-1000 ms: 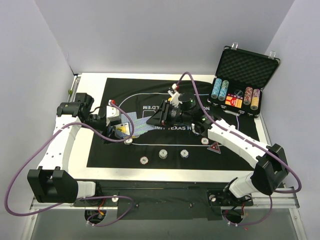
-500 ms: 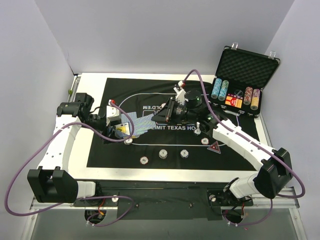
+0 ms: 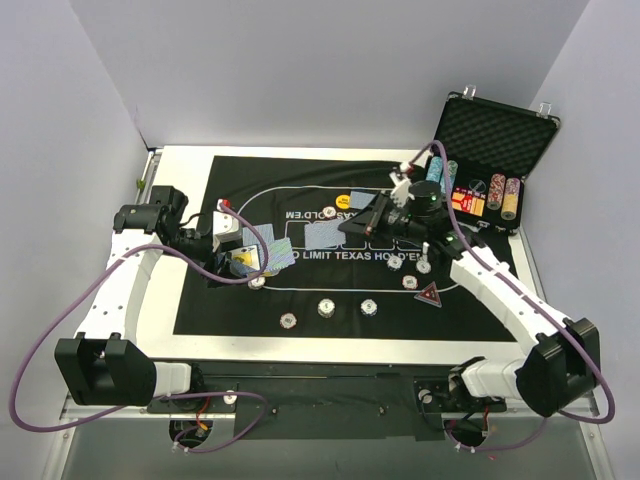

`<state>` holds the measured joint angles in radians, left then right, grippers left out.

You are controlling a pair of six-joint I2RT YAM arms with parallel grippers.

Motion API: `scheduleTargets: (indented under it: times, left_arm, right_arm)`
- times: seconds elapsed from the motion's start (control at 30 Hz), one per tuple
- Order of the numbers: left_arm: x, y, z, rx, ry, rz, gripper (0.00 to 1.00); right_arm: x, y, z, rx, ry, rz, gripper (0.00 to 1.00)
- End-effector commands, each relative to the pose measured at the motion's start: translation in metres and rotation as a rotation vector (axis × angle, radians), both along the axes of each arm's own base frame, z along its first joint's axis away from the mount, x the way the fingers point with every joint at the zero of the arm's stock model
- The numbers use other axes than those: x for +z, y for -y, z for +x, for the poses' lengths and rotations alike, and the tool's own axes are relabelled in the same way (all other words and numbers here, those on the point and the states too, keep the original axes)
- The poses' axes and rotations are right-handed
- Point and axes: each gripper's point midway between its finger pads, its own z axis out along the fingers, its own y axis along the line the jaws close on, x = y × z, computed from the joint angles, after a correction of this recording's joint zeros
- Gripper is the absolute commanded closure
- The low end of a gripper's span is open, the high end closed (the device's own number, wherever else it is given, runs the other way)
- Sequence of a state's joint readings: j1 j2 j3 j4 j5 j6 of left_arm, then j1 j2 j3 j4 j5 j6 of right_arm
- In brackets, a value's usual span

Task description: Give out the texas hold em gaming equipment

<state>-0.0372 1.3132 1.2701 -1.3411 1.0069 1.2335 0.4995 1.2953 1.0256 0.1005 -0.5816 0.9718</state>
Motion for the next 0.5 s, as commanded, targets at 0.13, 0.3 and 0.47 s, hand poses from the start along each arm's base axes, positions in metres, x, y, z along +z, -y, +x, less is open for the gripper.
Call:
scheduleTargets:
  times: [0.13,0.3,0.47]
  left_arm:
    - [0.016,0.007,-0.017,-0.004,-0.079,-0.07,1.0]
    - [0.018,0.007,-0.017,-0.004,-0.078,-0.07,1.0]
    - [0.017,0.007,-0.018,-0.005,-0.078,-0.068,1.0]
  right_arm:
    - [-0.066,0.044,0.007,-0.085,-0.094,-0.091,1.0]
    - [-0.112,0.056,0.017,-0.114,-0.142,-0.171,1.0]
    - [-0.144,0.068,0.03,-0.153,-0.165,-0.257,1.0]
